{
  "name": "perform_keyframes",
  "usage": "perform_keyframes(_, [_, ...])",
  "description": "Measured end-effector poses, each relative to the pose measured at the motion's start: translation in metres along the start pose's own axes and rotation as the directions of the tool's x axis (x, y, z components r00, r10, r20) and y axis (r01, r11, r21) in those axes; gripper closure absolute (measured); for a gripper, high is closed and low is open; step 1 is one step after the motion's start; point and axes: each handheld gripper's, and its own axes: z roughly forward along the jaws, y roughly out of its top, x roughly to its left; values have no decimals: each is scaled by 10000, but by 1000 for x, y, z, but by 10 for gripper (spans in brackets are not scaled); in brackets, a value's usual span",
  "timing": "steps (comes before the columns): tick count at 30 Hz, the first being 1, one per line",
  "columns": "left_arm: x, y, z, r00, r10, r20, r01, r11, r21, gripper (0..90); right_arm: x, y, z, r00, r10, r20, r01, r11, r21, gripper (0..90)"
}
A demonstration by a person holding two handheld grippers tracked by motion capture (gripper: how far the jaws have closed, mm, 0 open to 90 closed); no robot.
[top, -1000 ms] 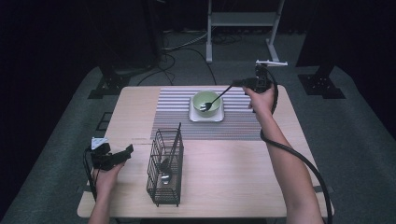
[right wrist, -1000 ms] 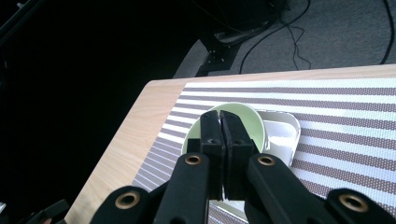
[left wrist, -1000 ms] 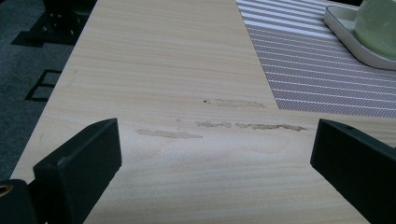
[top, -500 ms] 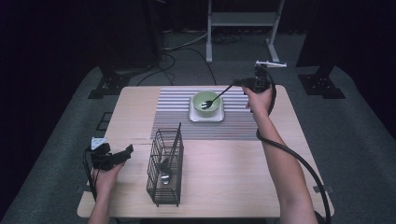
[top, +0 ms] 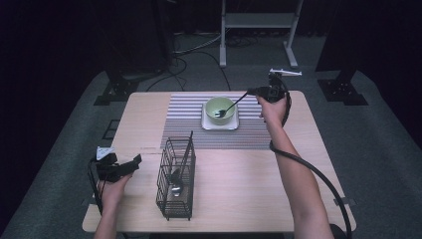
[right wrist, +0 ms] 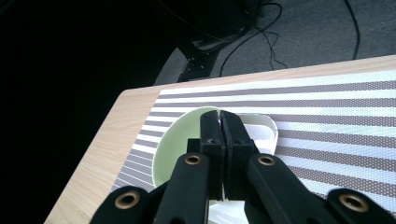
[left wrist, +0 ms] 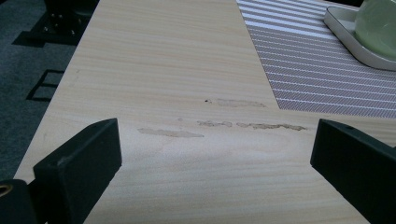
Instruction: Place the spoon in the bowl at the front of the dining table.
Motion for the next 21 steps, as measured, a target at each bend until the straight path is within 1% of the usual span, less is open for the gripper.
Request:
perform_keyframes(4, [1,0,0,10000,-81,-31,81,10000,-5,8,-3,-1,1,10000,42,63,-42,10000,-32,883])
perform_keyframes(8, [0,0,0,10000,-18,9,18,10000,-2,8,-5,-2,2,9999,18,111,-17,10000,-54,883])
perform_keyframes(10, [-1,0,1,10000,-36,11,36,10000,11,8,-8,-2,3,9999,132,84,-131,9999,-66,884])
perform_keyframes(17, [0,-1,0,10000,-34,-41,34,10000,2,8,-10,-3,5,9997,257,-45,-258,9997,-49,883])
perform_keyframes(21, [0,0,0,10000,-55,-38,55,10000,2,8,-11,-4,9,9998,220,-8,-220,9997,44,883])
